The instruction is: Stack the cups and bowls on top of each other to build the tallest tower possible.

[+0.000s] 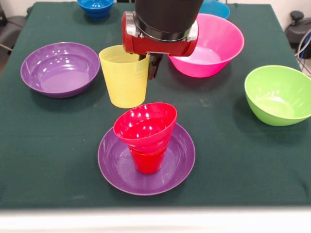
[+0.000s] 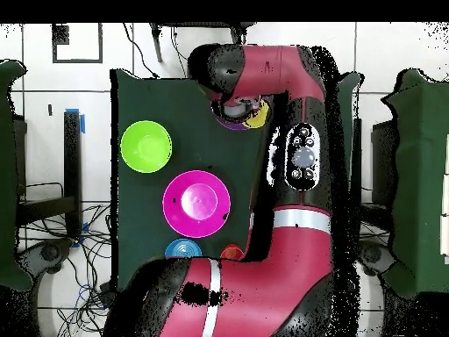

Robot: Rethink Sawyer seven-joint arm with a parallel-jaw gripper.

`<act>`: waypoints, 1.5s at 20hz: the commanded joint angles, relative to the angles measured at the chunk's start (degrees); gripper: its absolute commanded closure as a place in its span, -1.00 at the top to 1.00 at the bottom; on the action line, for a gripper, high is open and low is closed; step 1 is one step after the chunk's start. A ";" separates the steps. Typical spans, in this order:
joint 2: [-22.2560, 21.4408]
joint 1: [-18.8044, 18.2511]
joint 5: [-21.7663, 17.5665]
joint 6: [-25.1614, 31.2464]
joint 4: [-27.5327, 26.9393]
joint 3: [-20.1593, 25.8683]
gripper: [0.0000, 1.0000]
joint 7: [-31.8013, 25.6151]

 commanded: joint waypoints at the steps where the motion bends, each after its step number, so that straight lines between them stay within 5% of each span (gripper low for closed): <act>1: -6.80 -4.20 4.28 -16.01 13.46 3.57 -1.00 4.45; 12: -9.10 -4.18 7.79 -13.12 13.22 3.00 -1.00 1.81; 19: -4.30 -2.17 8.29 -7.12 3.58 4.07 -1.00 1.35; 30: -1.59 -1.26 12.16 -7.92 3.65 4.68 -1.00 2.59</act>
